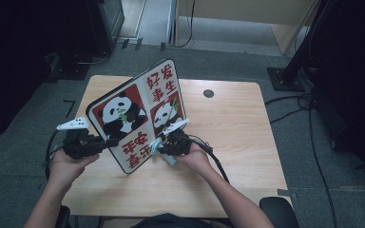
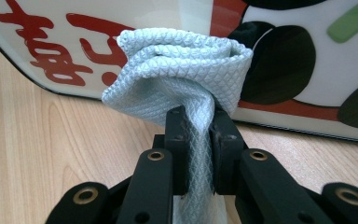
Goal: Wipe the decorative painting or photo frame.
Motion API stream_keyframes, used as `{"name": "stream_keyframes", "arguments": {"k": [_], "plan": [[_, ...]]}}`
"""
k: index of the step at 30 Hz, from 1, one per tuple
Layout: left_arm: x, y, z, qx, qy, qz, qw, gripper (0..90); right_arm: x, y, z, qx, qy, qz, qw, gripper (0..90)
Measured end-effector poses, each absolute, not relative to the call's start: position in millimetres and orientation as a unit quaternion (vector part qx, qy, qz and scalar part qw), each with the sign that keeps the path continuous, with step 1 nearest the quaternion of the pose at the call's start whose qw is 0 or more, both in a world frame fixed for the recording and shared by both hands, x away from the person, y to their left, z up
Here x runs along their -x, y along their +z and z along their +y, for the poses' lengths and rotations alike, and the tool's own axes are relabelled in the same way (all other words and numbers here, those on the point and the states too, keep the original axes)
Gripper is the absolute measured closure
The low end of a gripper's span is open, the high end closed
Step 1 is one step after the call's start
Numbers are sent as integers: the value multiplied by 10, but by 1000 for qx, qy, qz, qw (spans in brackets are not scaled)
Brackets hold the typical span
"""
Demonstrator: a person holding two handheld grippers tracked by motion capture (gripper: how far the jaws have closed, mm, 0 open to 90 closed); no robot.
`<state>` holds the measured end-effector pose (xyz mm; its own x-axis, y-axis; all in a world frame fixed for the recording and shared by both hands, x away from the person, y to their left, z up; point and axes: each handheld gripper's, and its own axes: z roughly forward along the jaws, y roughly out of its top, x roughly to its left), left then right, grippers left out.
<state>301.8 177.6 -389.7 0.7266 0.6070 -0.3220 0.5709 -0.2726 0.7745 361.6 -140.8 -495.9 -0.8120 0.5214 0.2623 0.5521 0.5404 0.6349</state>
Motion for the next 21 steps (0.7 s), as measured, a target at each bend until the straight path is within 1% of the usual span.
{"name": "stream_keyframes", "arguments": {"k": [7, 12, 21], "plan": [[-3017, -3896, 1773, -797, 20, 371, 477, 776, -3613, -4808, -1472, 299, -395, -868, 23, 802], [-3014, -3892, 1770, -797, 22, 371, 475, 777, -3613, -4560, -1466, 293, -402, -867, 16, 802], [-3019, -3895, 1775, -796, 17, 373, 477, 776, -3702, -4086, -1285, 279, -415, -866, 4, 803]]}}
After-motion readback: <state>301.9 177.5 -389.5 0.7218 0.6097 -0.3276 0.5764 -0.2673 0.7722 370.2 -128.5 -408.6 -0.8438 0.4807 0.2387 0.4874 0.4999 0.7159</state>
